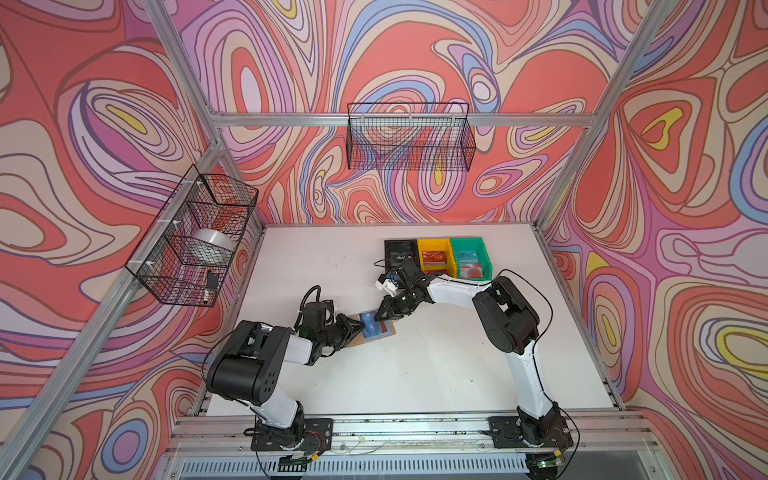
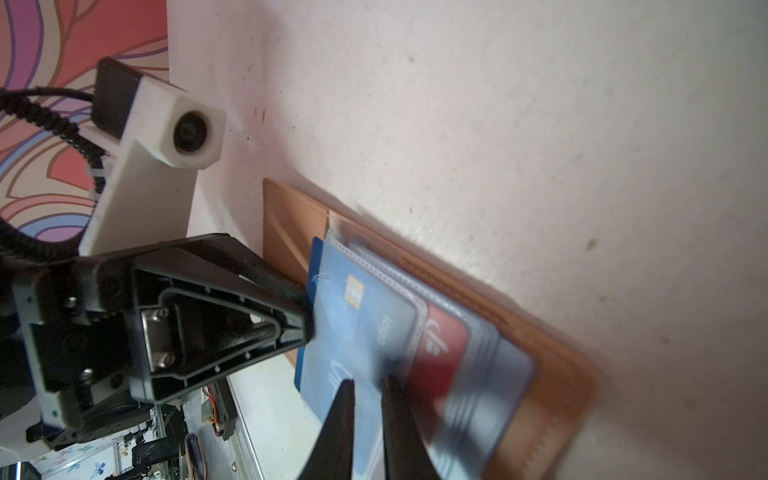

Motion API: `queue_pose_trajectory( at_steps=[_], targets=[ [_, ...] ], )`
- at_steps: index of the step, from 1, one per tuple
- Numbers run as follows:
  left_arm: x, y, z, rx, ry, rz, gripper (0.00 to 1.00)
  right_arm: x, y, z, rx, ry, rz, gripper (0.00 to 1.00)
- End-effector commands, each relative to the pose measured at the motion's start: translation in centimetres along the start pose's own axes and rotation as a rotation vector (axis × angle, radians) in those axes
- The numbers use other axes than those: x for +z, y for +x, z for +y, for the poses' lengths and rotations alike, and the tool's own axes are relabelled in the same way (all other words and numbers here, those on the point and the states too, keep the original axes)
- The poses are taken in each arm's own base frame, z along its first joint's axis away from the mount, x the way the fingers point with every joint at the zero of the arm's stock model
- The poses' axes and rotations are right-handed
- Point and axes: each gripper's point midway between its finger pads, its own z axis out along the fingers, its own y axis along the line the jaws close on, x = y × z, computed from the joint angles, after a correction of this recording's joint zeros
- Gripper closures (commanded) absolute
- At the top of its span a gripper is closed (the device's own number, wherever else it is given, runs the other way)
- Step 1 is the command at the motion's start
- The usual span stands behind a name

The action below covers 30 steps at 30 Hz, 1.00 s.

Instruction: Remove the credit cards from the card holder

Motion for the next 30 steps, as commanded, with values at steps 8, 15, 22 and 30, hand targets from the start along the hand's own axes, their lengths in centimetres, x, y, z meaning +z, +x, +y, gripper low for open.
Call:
queue_pose_trajectory(
  at_steps=[8, 15, 22, 30],
  targets=[
    [-0.4, -0.3, 1.1, -0.001, -0.033, -0.013, 0.81, 1.3, 2.0, -2.1, 0.046, 0.038, 0.054, 0.83],
    [0.1, -0.4, 1.1, 0.001, -0.019, 0.0, 0.83, 1.4, 2.0, -2.2, 0.046, 0.038, 0.055, 0.83],
    [0.4, -0.5, 1.1, 0.001, -0.014, 0.005, 0.83, 1.5, 2.2, -2.3, 0.05, 0.039, 0.061, 0.83],
    [0.4, -0.3, 1.5, 0.003, -0.031, 0.013, 0.91, 1.5, 2.2, -2.4, 0.051, 0.039, 0.061, 0.83]
  ],
)
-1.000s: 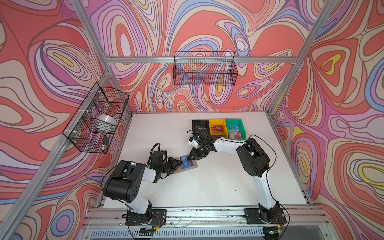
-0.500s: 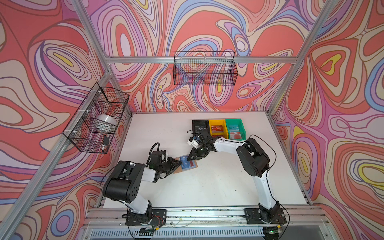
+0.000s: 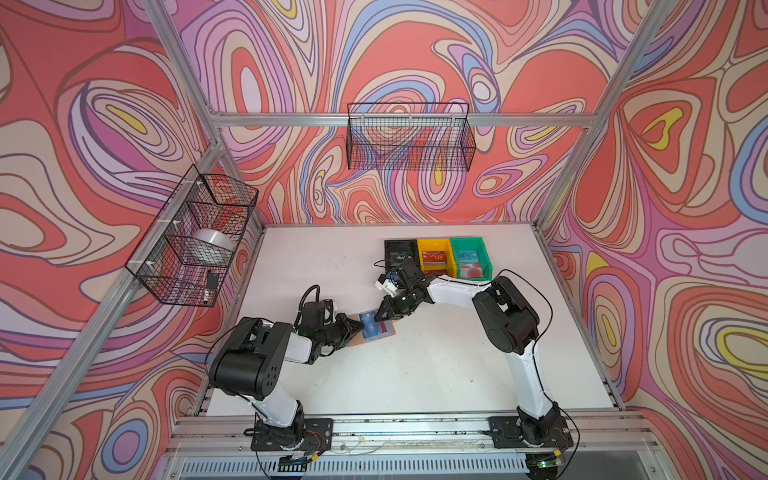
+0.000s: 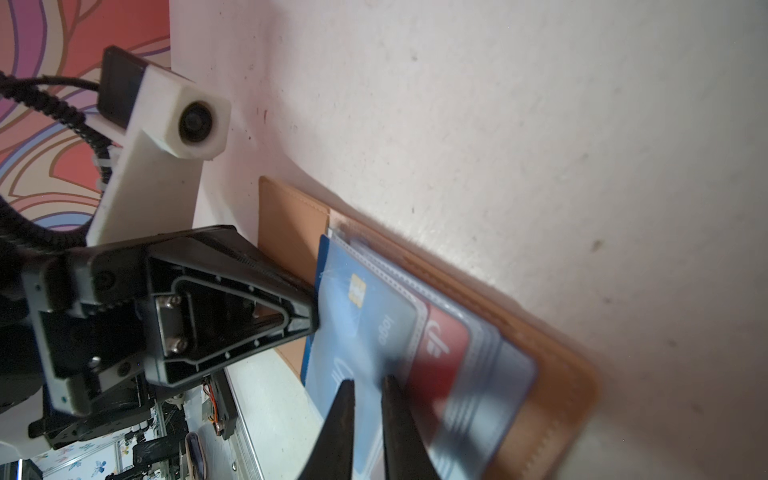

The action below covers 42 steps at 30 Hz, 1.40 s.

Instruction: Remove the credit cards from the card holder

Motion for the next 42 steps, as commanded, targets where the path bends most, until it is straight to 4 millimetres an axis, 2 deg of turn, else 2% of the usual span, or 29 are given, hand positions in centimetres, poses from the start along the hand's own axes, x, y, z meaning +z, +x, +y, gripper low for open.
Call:
queue_pose_trajectory(
  at_steps=[1, 16, 31, 37, 42],
  targets=[
    [0.1, 0.0, 1.4, -0.019, -0.047, -0.002, 0.92, 1.5, 2.2, -2.4, 0.052, 0.043, 0.061, 0.83],
    [0.0, 0.2, 2.1, -0.014, -0.053, 0.007, 1.0, 1.6, 2.6, -2.9, 0.066, 0.044, 0.071, 0.83],
    [-1.8, -0.1, 4.0, -0.05, -0.037, -0.006, 1.0, 1.1, 2.4, -3.0, 0.078, 0.039, 0.07, 0.81],
    [-2.9, -0.4, 3.4, -0.051, -0.009, -0.027, 1.0, 1.0, 2.4, -2.8, 0.076, 0.032, 0.072, 0.8],
    [-4.0, -0.7, 1.6, -0.016, -0.005, -0.039, 1.0, 0.1, 1.5, -1.1, 0.05, -0.006, 0.053, 0.8]
  ],
)
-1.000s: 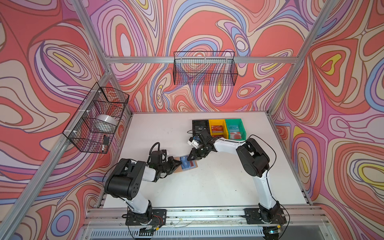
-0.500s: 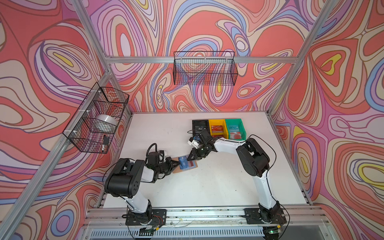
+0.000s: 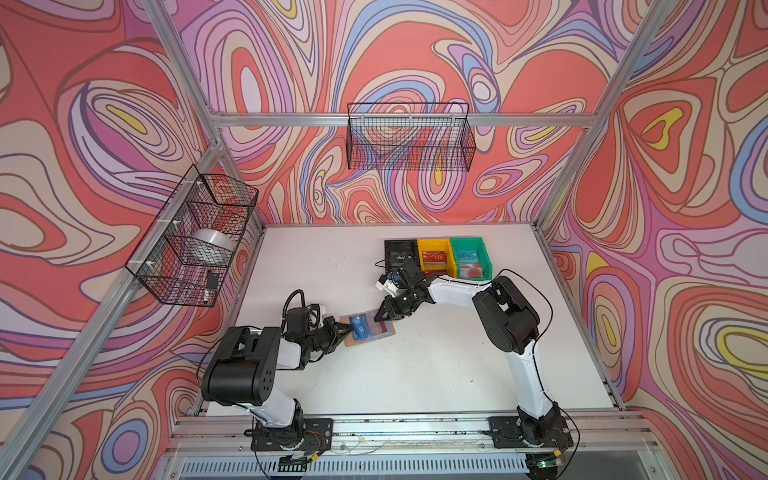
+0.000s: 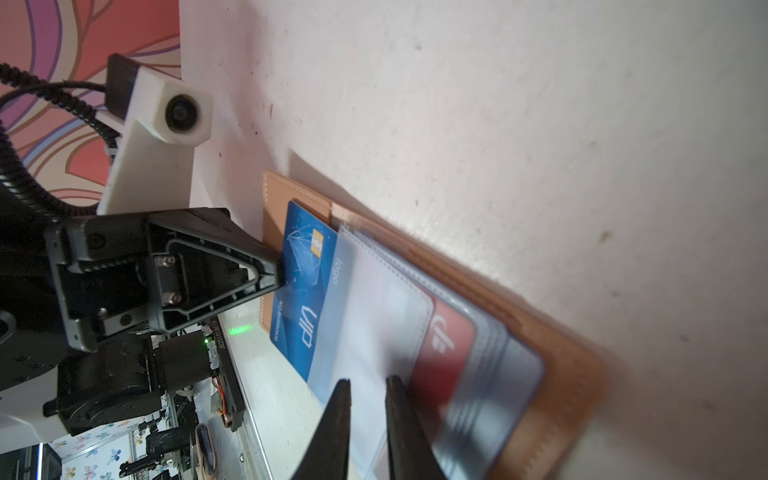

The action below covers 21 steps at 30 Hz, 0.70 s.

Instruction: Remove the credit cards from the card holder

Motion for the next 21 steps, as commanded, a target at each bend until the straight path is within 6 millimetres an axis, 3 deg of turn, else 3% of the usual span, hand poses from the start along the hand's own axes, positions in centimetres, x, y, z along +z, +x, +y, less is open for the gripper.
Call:
queue_pose_trajectory(
  at_steps=[1, 6, 11, 16, 21],
  targets=[
    [-0.9, 0.2, 0.3, -0.003, -0.062, -0.006, 1.0, 0.0, 1.0, -0.7, 0.034, 0.018, 0.037, 0.8],
    [-2.8, -0.5, -2.2, 0.076, -0.12, -0.04, 1.0, -1.8, -0.3, 2.1, -0.004, -0.023, 0.007, 0.77],
    [-4.5, -0.9, -5.6, 0.133, -0.076, -0.079, 1.0, -3.8, -1.3, 5.1, -0.05, -0.081, -0.012, 0.6],
    [-4.9, -0.6, -8.7, 0.127, 0.06, -0.068, 1.0, -5.7, -2.1, 8.4, -0.091, -0.202, -0.005, 0.51],
    [-4.9, -0.8, -9.7, 0.12, 0.131, -0.081, 1.0, -6.2, -2.3, 10.0, -0.109, -0.278, 0.032, 0.49]
  ],
)
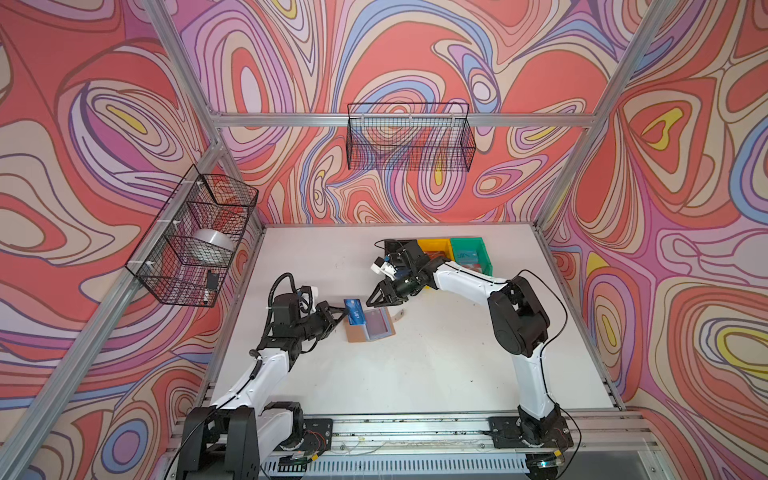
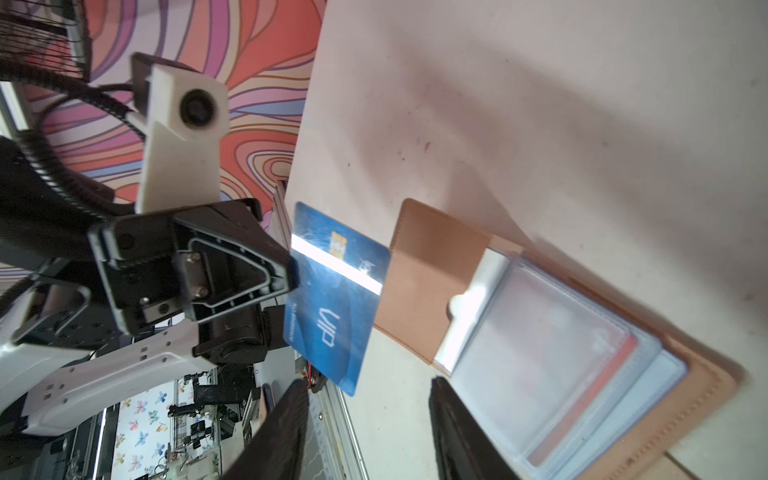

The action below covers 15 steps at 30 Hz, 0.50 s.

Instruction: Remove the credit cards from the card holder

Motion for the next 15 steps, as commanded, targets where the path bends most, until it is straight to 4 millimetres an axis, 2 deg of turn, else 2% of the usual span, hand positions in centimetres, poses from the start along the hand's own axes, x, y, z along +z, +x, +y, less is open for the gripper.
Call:
queue_pose_trajectory(
  at_steps=[1, 7, 15],
  targets=[
    [-0.1, -0.2, -1.2, -0.015, 0.079, -0.007, 1.0, -0.5, 0.4, 2.2, -0.016, -0.088, 0.041, 0.49],
    [0.5, -0.4, -1.9, -0.034, 0.184, -0.013, 1.0, -0.2, 0.6, 2.0, -0.009, -0.119, 0.049, 0.49],
    [1.0, -0.4, -2.4, -0.03, 0.236, -0.015, 1.0, 0.2, 1.2, 0.9, 0.005, -0.105, 0.051, 0.49]
  ],
)
